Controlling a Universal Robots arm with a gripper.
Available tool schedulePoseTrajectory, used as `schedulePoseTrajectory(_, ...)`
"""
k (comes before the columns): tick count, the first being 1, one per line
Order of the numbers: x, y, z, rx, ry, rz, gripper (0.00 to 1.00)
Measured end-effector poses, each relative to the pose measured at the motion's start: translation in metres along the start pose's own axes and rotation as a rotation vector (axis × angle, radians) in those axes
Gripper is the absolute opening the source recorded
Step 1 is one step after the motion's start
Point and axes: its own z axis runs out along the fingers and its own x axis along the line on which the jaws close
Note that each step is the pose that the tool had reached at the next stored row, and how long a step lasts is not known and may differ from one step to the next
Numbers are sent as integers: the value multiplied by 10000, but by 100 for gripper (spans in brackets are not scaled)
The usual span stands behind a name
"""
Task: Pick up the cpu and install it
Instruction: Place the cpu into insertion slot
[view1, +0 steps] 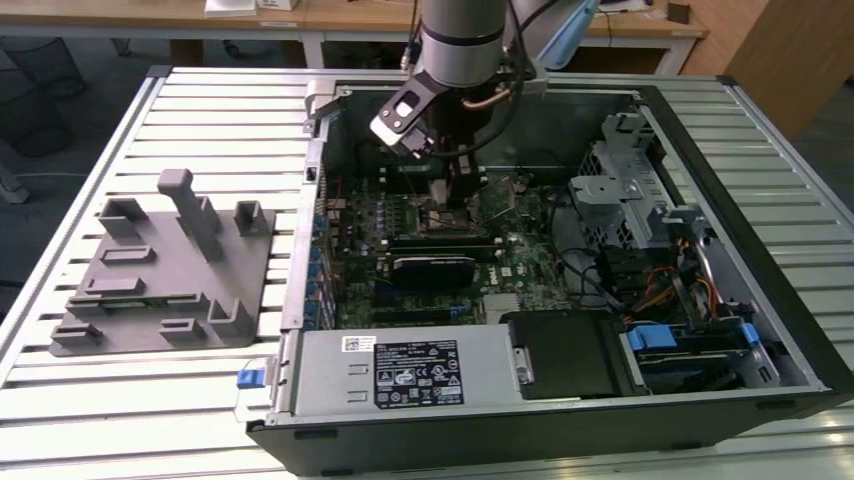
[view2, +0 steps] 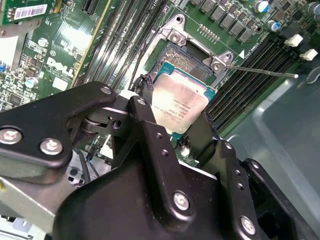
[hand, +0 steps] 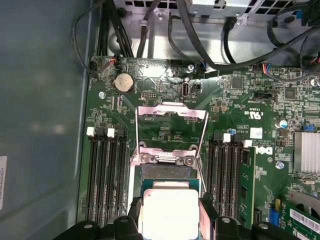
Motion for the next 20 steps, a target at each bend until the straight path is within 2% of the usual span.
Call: schedulePoseTrajectory(20,3,-4,115,0,0,1,53)
